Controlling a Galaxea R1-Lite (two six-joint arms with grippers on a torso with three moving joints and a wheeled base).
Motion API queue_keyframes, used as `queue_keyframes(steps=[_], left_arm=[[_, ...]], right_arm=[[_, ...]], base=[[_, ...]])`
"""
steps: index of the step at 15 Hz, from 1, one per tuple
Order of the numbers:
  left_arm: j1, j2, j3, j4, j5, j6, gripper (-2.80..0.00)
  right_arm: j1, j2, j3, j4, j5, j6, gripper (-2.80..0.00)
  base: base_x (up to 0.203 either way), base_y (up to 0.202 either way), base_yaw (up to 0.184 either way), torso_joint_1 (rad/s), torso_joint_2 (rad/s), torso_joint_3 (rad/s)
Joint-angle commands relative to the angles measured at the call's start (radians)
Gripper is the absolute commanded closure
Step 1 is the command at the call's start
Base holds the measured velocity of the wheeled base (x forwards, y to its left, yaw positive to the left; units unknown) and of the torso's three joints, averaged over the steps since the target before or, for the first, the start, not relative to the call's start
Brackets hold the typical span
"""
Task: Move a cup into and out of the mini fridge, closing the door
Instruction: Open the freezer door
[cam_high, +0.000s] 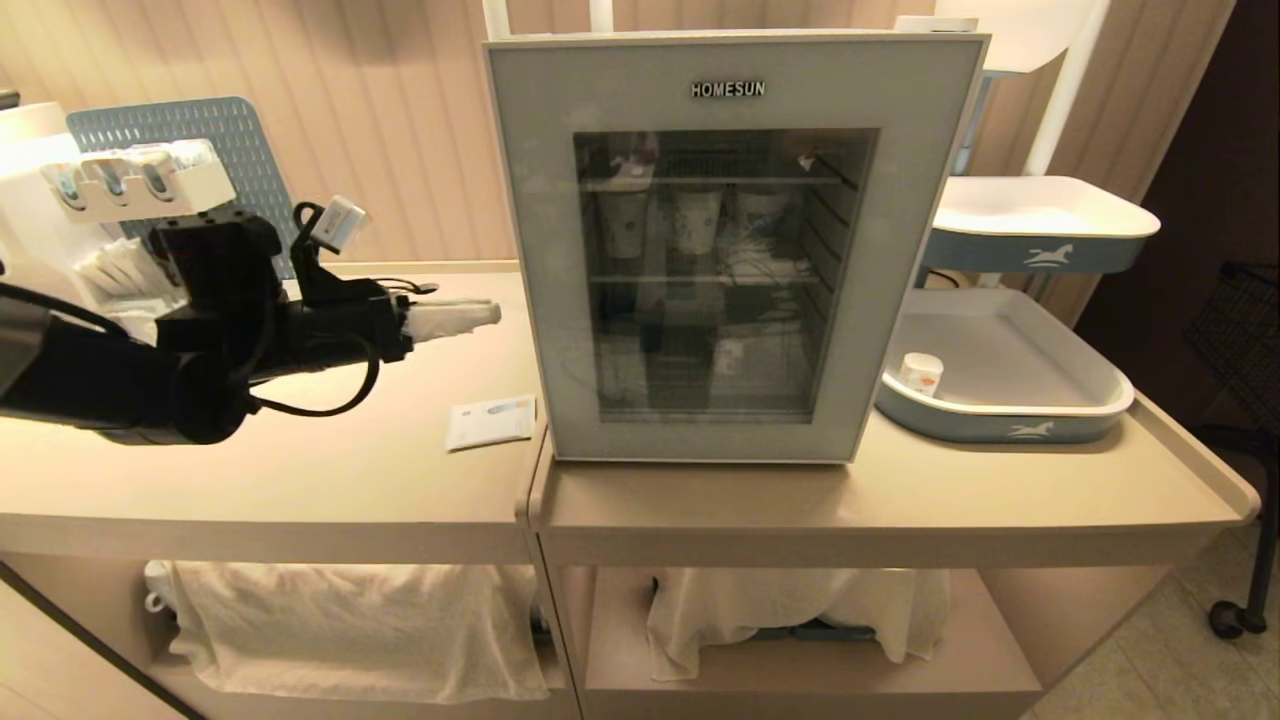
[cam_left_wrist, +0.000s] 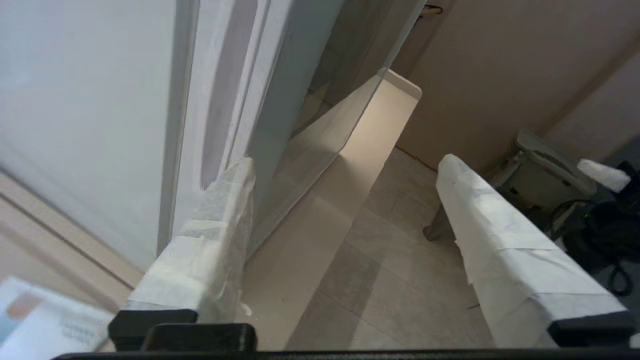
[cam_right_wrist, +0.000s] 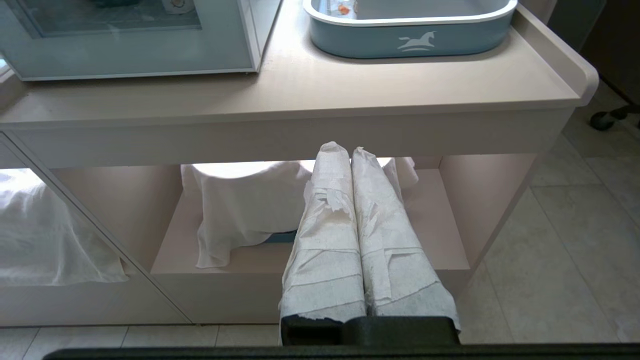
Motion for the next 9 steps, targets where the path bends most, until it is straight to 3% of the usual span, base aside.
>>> queue_keyframes(steps=[1,9], left_arm=[[-0.039,0.073,0.002,-0.133,-0.001,-0.004,-2.80],[-0.056,0.099,-0.019,-0.159,0.012,0.003,-2.80]], right_arm=[[0.000,0.002,0.000,0.000,0.000,0.000,0.00],[0.000,0.002,0.000,0.000,0.000,0.000,0.00]], base=[[0.000,0.000,0.000,0.000,0.00,0.000],[0.000,0.000,0.000,0.000,0.00,0.000]])
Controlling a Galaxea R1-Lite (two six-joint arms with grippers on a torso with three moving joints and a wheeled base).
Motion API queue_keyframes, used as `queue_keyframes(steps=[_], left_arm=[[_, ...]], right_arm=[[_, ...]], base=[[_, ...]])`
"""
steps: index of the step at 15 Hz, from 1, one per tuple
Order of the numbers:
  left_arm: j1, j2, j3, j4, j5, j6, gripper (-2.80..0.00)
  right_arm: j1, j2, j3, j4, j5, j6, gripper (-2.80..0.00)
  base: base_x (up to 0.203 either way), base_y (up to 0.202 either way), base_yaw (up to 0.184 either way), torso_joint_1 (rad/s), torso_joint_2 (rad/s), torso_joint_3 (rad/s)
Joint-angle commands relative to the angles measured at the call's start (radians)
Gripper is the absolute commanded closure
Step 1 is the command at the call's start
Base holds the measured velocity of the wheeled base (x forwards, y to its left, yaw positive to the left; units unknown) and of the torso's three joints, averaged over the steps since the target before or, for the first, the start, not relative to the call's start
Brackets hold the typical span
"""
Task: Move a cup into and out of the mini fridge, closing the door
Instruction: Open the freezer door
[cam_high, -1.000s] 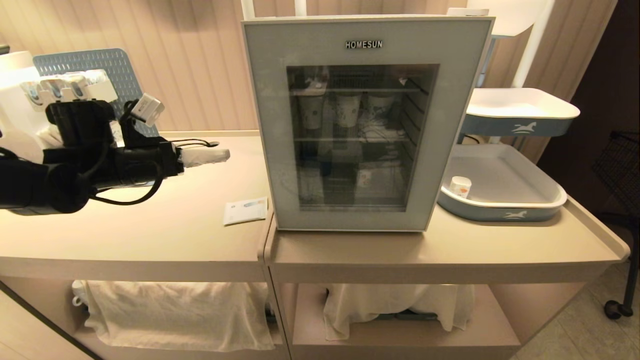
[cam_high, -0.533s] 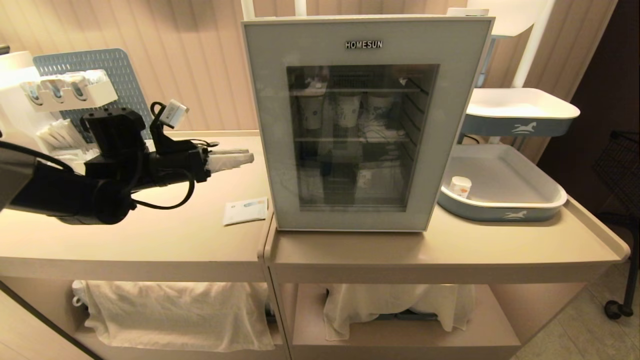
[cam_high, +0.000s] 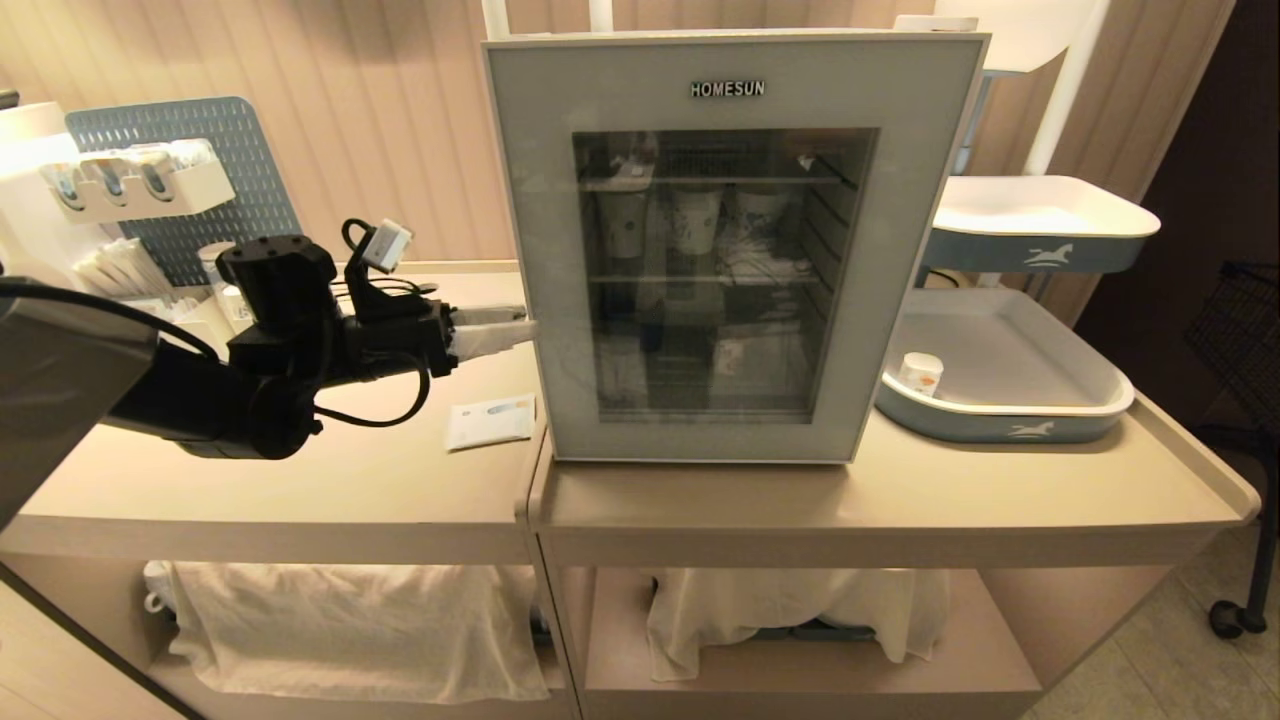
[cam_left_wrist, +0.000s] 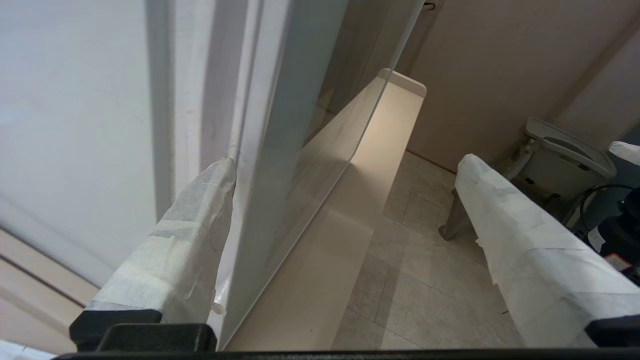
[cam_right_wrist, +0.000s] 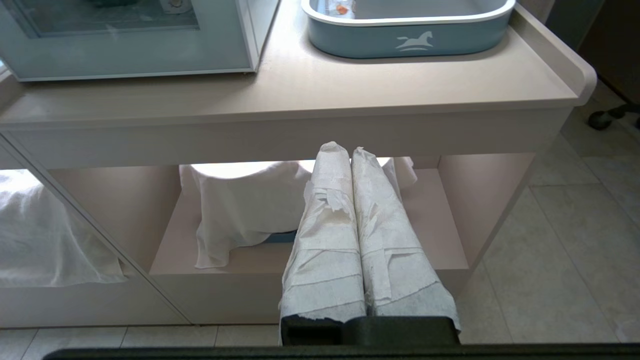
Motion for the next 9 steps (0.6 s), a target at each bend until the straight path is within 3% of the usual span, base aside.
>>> queue_keyframes(steps=[1,6,9], left_arm=[[0.002,-0.008,0.006,-0.006,-0.004,0.001,-2.80],[-0.028,0.013,0.006,-0.005,0.124,0.050,-2.80],[-0.059,0.010,0.019,0.003,0.128,0.048,-2.80]], right_arm=[[0.000,0.002,0.001,0.000,0.000,0.000,0.00],[0.000,0.002,0.000,0.000,0.000,0.000,0.00],[0.000,0.002,0.000,0.000,0.000,0.000,0.00]], base=[[0.000,0.000,0.000,0.000,0.00,0.000],[0.000,0.000,0.000,0.000,0.00,0.000],[0.000,0.000,0.000,0.000,0.00,0.000]])
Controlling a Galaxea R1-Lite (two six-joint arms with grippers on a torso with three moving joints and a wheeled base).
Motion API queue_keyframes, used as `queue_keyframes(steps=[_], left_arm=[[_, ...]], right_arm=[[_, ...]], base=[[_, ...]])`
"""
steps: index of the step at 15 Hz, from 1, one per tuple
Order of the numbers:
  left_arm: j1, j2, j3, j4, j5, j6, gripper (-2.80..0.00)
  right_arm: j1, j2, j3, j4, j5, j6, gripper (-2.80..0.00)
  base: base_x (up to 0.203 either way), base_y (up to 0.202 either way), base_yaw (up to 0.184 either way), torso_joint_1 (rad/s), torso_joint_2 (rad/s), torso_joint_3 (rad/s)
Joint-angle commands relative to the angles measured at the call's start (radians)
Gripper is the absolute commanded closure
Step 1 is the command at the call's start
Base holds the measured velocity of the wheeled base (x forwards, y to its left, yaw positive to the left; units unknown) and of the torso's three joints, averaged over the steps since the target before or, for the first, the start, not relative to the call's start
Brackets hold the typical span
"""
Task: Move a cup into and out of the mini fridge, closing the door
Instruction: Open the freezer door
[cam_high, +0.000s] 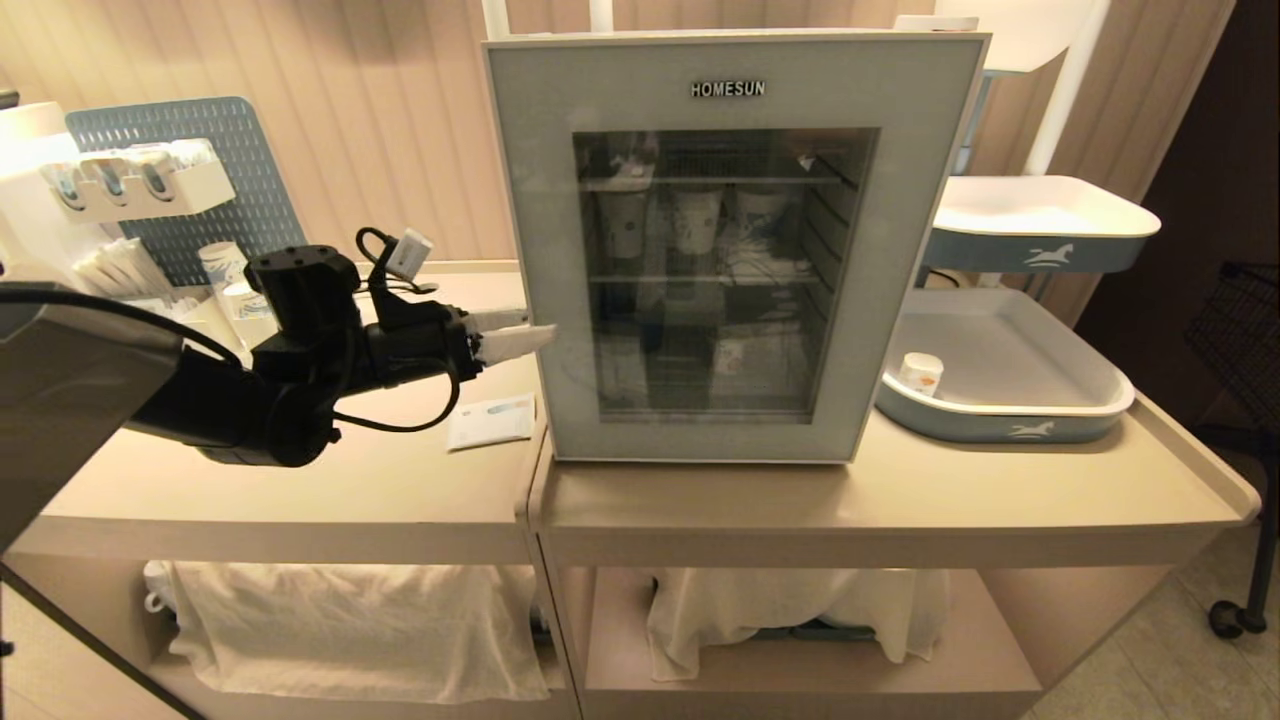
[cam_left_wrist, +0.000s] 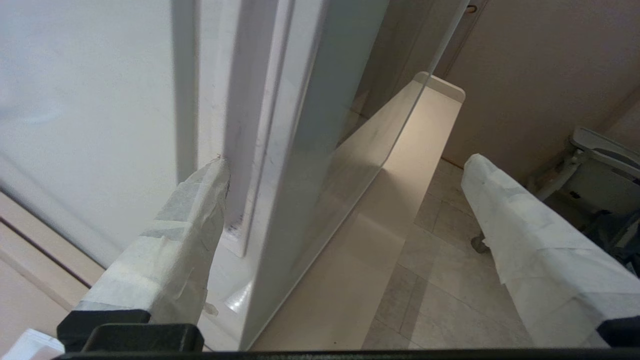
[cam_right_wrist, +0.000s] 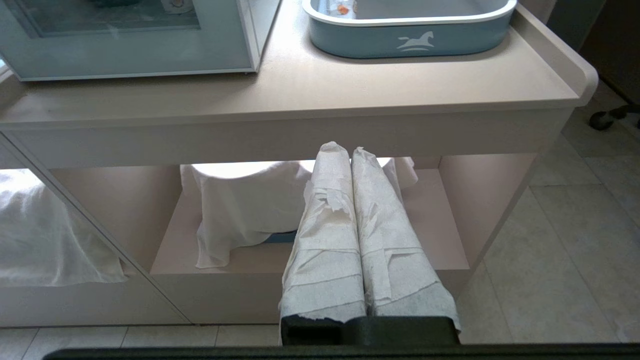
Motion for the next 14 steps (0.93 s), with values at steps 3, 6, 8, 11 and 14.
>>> queue_keyframes(steps=[3,6,8,11,14], left_arm=[[-0.031,-0.011,0.004,-0.007,-0.007,-0.035,-2.80],[-0.034,-0.048,0.010,-0.021,-0.013,-0.168,-2.80],[-0.033,-0.078,0.020,-0.044,-0.033,-0.254,-2.80],[-0.027,-0.118,0.079,-0.115,-0.066,-0.325,-2.80],[-0.016,-0.187,0.164,-0.190,-0.096,-0.395,-2.80]], right_arm=[[0.000,0.002,0.000,0.000,-0.002,0.000,0.00],[0.000,0.002,0.000,0.000,-0.001,0.000,0.00],[0.000,0.002,0.001,0.000,-0.001,0.000,0.00],[0.000,0.002,0.000,0.000,0.000,0.000,0.00],[0.000,0.002,0.000,0.000,0.000,0.000,0.00]], base=[[0.000,0.000,0.000,0.000,0.00,0.000],[0.000,0.000,0.000,0.000,0.00,0.000],[0.000,0.000,0.000,0.000,0.00,0.000],[0.000,0.000,0.000,0.000,0.00,0.000],[0.000,0.000,0.000,0.000,0.00,0.000]])
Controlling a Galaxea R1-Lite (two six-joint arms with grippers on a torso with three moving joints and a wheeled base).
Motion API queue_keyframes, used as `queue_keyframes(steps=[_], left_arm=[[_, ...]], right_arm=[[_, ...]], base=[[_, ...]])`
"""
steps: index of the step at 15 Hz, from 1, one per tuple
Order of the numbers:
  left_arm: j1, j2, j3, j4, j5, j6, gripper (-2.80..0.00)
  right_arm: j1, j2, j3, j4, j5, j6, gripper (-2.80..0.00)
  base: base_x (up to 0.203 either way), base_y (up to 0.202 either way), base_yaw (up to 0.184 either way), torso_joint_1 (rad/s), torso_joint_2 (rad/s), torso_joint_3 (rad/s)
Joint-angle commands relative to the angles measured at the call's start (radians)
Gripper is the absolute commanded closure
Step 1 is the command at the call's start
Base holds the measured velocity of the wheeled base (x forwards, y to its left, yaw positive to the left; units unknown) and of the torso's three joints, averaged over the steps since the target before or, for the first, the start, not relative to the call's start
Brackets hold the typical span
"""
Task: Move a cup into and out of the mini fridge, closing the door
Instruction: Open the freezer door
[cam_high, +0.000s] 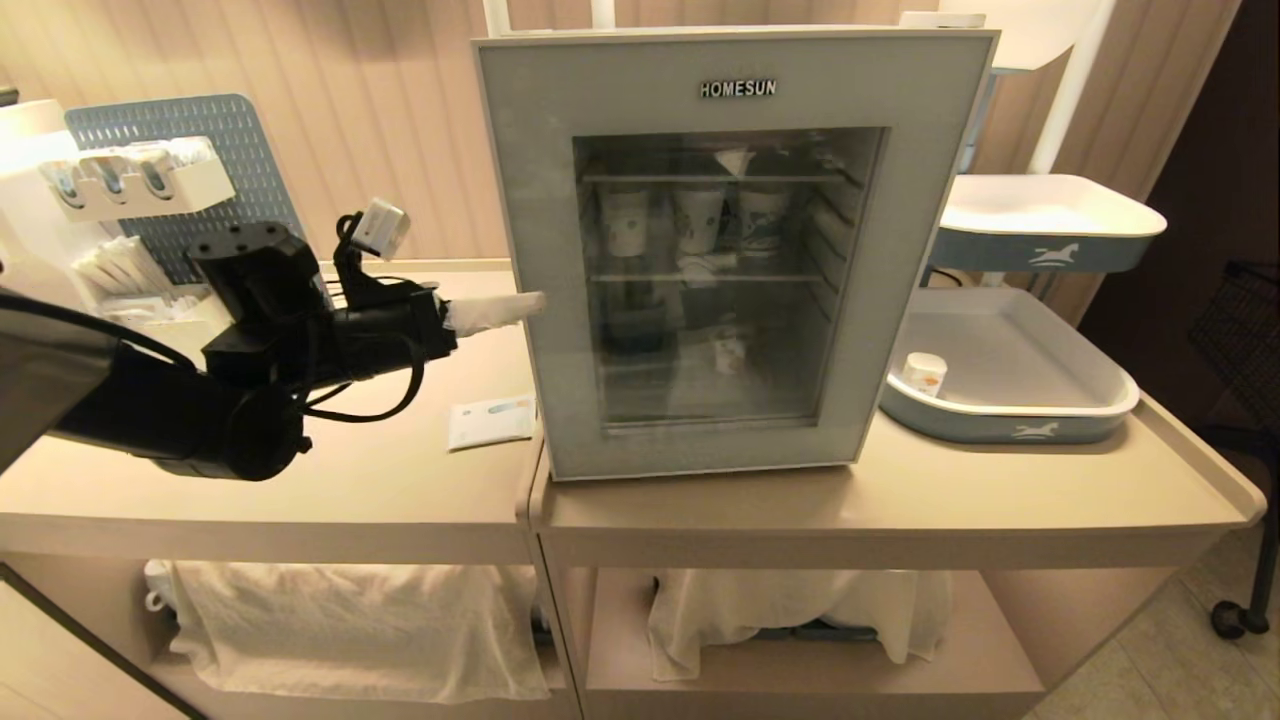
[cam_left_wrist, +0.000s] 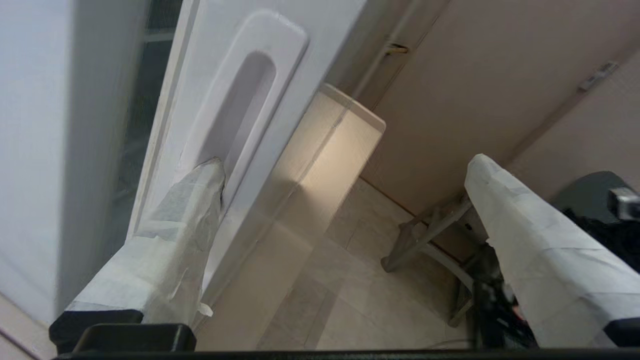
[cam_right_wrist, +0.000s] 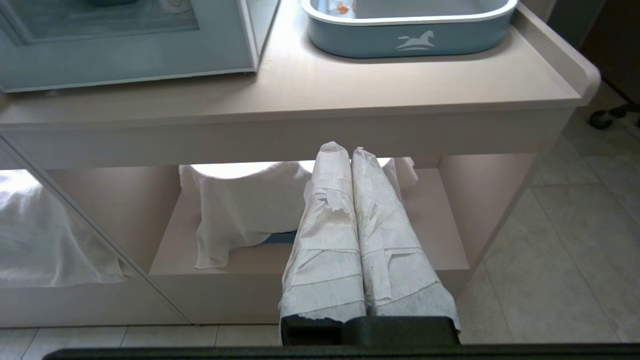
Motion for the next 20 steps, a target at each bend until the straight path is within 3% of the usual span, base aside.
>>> queue_keyframes(steps=[1,13,15,17,19,20], left_arm=[[0.010,-0.071,0.046,-0.039,-0.038,-0.043,-2.80],[0.013,-0.292,0.330,-0.074,-0.054,-0.045,-2.80],[0.013,-0.356,0.423,-0.087,-0.051,-0.042,-2.80],[0.069,-0.380,0.496,-0.108,-0.043,-0.038,-2.80],[0.197,-0.331,0.493,-0.111,-0.040,-0.021,-2.80],[0.243,-0.292,0.488,-0.111,-0.037,0.013,0.00]], right_arm=[[-0.001,0.002,0.000,0.000,0.000,0.000,0.00],[-0.001,0.002,0.001,0.000,0.000,0.000,0.00],[0.001,0.002,0.000,0.000,0.000,0.000,0.00],[-0.001,0.002,0.000,0.000,0.000,0.000,0.00],[-0.001,0.002,0.000,0.000,-0.001,0.000,0.00],[-0.001,0.002,0.000,0.000,0.000,0.000,0.00]], base=[[0.000,0.000,0.000,0.000,0.00,0.000],[0.000,0.000,0.000,0.000,0.00,0.000],[0.000,0.000,0.000,0.000,0.00,0.000],[0.000,0.000,0.000,0.000,0.00,0.000],[0.000,0.000,0.000,0.000,0.00,0.000],[0.000,0.000,0.000,0.000,0.00,0.000]])
